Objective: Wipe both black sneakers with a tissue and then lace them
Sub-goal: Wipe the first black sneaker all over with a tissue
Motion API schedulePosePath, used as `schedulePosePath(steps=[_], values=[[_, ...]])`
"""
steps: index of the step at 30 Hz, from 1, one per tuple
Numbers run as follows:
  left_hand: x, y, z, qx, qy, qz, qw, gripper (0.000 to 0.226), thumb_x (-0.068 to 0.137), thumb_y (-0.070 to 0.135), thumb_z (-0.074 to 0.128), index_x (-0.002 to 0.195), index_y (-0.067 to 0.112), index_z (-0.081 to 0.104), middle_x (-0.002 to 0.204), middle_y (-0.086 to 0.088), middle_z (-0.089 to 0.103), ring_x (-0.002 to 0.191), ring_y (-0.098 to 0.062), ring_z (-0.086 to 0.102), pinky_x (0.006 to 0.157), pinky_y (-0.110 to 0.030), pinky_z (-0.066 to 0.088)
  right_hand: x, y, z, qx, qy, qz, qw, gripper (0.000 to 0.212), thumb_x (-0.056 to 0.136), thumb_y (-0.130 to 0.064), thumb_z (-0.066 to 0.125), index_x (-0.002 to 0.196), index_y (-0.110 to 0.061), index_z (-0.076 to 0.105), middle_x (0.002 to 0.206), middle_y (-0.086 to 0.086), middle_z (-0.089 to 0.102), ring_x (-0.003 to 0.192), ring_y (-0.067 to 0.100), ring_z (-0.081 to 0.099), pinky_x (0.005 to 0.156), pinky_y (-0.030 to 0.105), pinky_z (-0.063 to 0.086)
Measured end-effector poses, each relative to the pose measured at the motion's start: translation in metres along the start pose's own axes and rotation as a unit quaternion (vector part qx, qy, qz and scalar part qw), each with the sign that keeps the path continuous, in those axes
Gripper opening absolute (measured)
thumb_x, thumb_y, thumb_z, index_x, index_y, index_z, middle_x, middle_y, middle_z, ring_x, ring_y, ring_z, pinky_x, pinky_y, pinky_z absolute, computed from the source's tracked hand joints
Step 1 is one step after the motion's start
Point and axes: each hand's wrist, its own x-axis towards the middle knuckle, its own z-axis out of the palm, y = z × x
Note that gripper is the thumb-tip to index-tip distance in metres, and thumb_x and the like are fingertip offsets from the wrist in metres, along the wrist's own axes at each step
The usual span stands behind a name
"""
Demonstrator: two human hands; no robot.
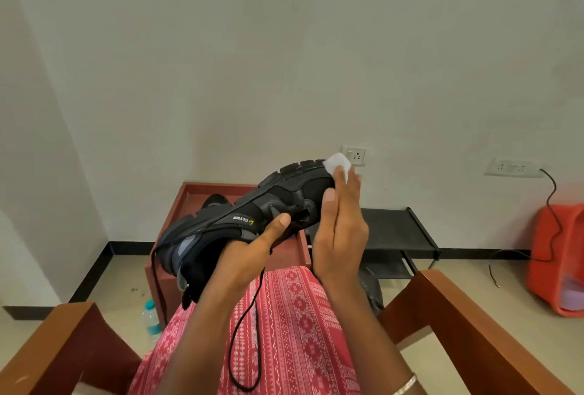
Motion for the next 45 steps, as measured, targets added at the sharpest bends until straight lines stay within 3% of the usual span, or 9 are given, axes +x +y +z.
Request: schedulePosePath(steps=[5, 9, 14, 19, 24, 26, 31, 40, 45], values=[[0.001, 0.0, -0.005, 0.046, 0.029, -0.007, 0.998, 0.04, 0.065, 0.063, 0.072, 0.1, 0.044, 0.068, 0.109, 0.018, 0.068, 0.11, -0.008, 0.061, 0.103, -0.039, 0.049, 0.026, -0.012, -0.007, -0.088, -0.071, -0.034, 0.993, 0.047, 0.106, -0.045, 0.032, 0.15, -0.032, 0.04, 0.154, -0.007, 0.045, 0.149, 0.016, 0.029, 0.116, 0.041, 0.037], [0.0, 0.003, -0.004, 0.056, 0.034, 0.008, 0.998, 0.049, 0.078, 0.05, 0.075, 0.122, 0.03, 0.068, 0.123, 0.007, 0.068, 0.119, -0.014, 0.059, 0.108, -0.043, 0.046, 0.021, -0.014, -0.005, -0.131, -0.102, -0.1, 0.981, 0.047, 0.106, -0.04, 0.035, 0.152, -0.031, 0.037, 0.156, -0.005, 0.039, 0.148, 0.0, 0.012, 0.117, 0.04, 0.028], [0.001, -0.001, 0.0, 0.086, 0.026, 0.013, 0.996, 0.039, 0.09, 0.041, 0.069, 0.124, 0.023, 0.068, 0.124, 0.002, 0.068, 0.12, -0.017, 0.059, 0.108, -0.041, 0.046, 0.017, -0.012, 0.005, -0.155, -0.146, -0.223, 0.951, 0.042, 0.106, -0.031, 0.038, 0.14, -0.016, 0.056, 0.148, 0.003, 0.052, 0.146, 0.017, 0.035, 0.121, 0.046, 0.025], [-0.002, 0.001, -0.002, 0.068, 0.043, -0.012, 0.997, 0.029, 0.084, 0.044, 0.074, 0.111, 0.036, 0.066, 0.12, 0.008, 0.066, 0.123, -0.012, 0.054, 0.112, -0.036, 0.04, 0.023, 0.007, -0.004, -0.098, -0.072, -0.089, 0.989, 0.042, 0.108, -0.037, 0.036, 0.144, -0.024, 0.052, 0.151, -0.009, 0.047, 0.145, 0.002, 0.033, 0.118, 0.037, 0.034], [-0.001, 0.002, -0.004, 0.056, 0.053, -0.042, 0.996, 0.037, 0.083, 0.045, 0.074, 0.115, 0.029, 0.067, 0.117, 0.005, 0.064, 0.121, -0.015, 0.055, 0.111, -0.037, 0.041, 0.007, 0.005, -0.016, -0.003, -0.043, 0.028, 0.999, 0.042, 0.108, -0.027, 0.042, 0.149, -0.025, 0.044, 0.123, -0.042, 0.04, 0.115, -0.03, 0.036, 0.083, -0.008, 0.031], [-0.001, 0.002, -0.003, 0.07, 0.051, -0.047, 0.995, 0.042, 0.082, 0.047, 0.074, 0.118, 0.026, 0.068, 0.12, 0.003, 0.065, 0.122, -0.016, 0.055, 0.111, -0.036, 0.041, 0.003, 0.008, -0.015, -0.002, -0.035, 0.036, 0.999, 0.044, 0.108, -0.033, 0.04, 0.151, -0.027, 0.041, 0.14, -0.03, 0.04, 0.117, -0.032, 0.037, 0.096, -0.002, 0.033], [-0.004, 0.008, -0.004, 0.142, 0.03, -0.032, 0.989, 0.052, 0.086, 0.051, 0.068, 0.13, 0.024, 0.062, 0.132, 0.001, 0.061, 0.13, -0.018, 0.05, 0.11, -0.032, 0.039, 0.008, 0.001, -0.006, -0.026, -0.027, 0.033, 0.999, 0.051, 0.104, -0.052, 0.031, 0.15, -0.032, 0.042, 0.155, -0.006, 0.043, 0.144, 0.015, 0.038, 0.113, 0.043, 0.041], [-0.006, 0.011, -0.004, 0.254, 0.013, -0.05, 0.966, 0.047, 0.098, 0.047, 0.052, 0.13, 0.014, 0.061, 0.124, -0.009, 0.063, 0.116, -0.024, 0.057, 0.081, -0.02, 0.038, -0.003, -0.027, 0.002, -0.088, -0.144, -0.134, 0.977, 0.045, 0.107, -0.037, 0.031, 0.148, -0.026, 0.046, 0.15, -0.004, 0.049, 0.145, -0.001, 0.025, 0.122, 0.038, 0.025], [-0.005, 0.008, -0.006, 0.203, 0.004, -0.012, 0.979, 0.048, 0.091, 0.05, 0.061, 0.132, 0.024, 0.062, 0.128, 0.001, 0.064, 0.123, -0.015, 0.054, 0.088, -0.019, 0.039, 0.008, -0.005, -0.004, -0.113, -0.098, -0.081, 0.985, 0.045, 0.107, -0.041, 0.032, 0.147, -0.027, 0.048, 0.15, -0.005, 0.048, 0.143, 0.002, 0.032, 0.117, 0.029, 0.032]])
